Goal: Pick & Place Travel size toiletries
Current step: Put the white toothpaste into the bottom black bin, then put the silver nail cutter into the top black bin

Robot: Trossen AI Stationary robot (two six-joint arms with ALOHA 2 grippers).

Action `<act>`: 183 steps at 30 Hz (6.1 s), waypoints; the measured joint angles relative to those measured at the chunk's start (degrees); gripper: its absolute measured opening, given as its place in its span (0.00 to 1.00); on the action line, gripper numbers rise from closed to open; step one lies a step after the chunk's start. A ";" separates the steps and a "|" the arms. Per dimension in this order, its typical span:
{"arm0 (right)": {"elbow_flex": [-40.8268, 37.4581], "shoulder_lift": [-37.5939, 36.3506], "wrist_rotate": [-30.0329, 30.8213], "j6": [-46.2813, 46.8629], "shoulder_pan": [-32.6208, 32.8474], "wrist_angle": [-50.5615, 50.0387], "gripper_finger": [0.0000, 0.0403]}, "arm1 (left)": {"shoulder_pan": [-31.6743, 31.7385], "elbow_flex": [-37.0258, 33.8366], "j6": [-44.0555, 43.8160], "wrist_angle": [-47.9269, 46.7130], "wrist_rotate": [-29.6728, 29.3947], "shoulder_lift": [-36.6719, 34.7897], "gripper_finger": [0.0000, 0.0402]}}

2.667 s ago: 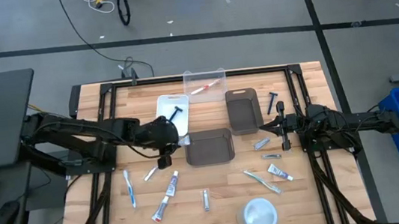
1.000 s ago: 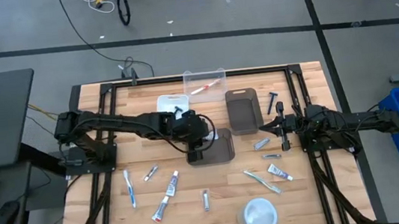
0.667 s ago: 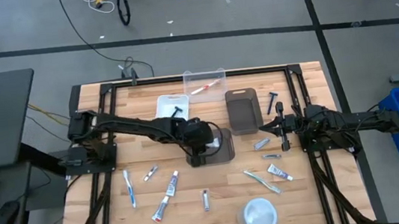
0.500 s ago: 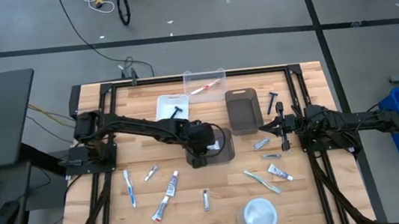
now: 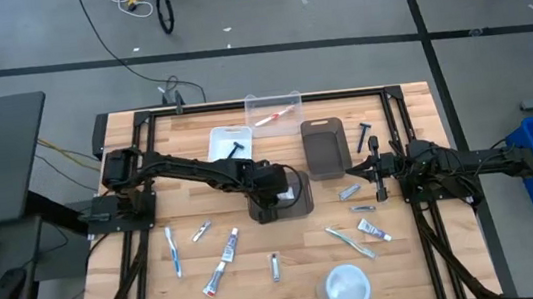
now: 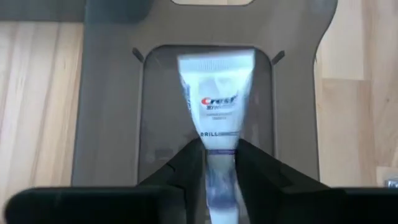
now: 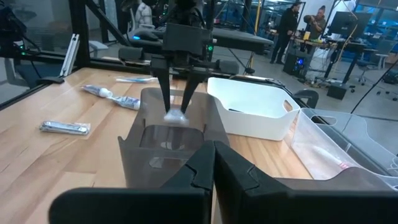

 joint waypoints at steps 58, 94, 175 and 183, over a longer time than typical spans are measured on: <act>0.00 0.16 0.07 0.00 0.00 0.02 0.03 | -3.11 5.17 -0.25 -23.33 0.82 -11.34 0.02; -0.01 0.37 0.02 0.00 0.00 0.00 0.03 | -10.53 -23.36 -15.68 -20.45 0.90 -36.52 0.06; 0.01 1.77 0.02 0.00 0.00 0.00 0.03 | -15.13 -31.82 -57.03 -15.09 0.68 -18.43 0.51; 0.01 1.79 0.02 0.00 0.00 0.00 0.03 | -15.10 -33.29 -56.89 -13.15 1.44 -18.60 0.50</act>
